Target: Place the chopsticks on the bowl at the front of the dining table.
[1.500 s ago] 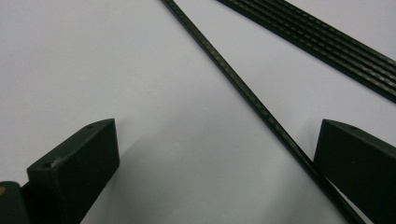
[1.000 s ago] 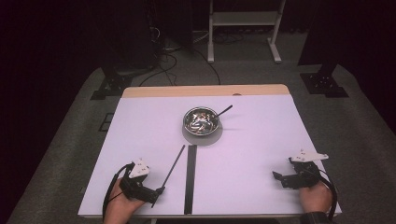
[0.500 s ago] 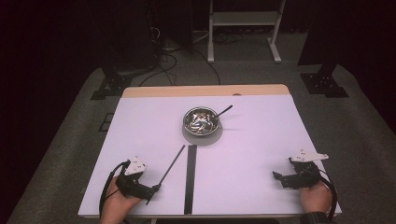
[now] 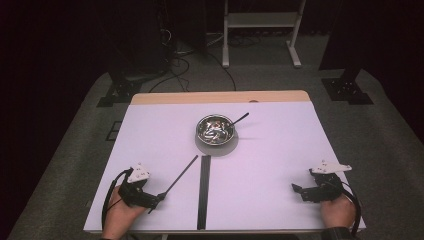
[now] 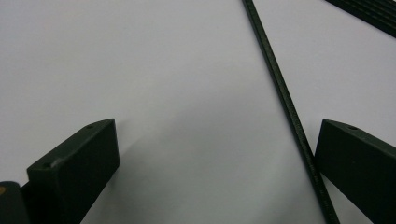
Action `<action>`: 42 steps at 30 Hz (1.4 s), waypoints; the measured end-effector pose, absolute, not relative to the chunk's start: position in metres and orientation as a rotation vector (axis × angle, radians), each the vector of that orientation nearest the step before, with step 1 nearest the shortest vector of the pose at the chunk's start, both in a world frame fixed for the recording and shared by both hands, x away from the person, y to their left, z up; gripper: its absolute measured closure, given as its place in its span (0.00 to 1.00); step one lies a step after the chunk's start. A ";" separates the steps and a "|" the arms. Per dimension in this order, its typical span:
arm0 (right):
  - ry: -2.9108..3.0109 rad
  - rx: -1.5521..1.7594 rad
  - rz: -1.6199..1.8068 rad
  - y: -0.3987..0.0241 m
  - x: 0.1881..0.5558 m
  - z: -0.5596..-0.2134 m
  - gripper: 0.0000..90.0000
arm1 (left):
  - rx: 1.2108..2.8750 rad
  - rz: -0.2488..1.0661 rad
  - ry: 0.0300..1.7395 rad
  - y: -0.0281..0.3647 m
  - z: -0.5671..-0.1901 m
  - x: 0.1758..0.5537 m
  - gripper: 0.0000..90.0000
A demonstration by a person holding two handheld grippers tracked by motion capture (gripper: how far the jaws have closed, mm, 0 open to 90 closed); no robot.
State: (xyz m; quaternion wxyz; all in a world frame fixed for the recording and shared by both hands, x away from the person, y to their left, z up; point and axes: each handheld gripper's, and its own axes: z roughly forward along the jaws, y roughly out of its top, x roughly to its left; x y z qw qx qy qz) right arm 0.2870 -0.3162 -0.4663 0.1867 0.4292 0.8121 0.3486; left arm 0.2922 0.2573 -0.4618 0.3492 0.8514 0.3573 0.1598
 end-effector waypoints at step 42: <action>2.287 1.207 0.981 -0.316 0.287 -0.466 0.10 | 2.139 0.439 1.000 0.267 -0.452 0.314 0.00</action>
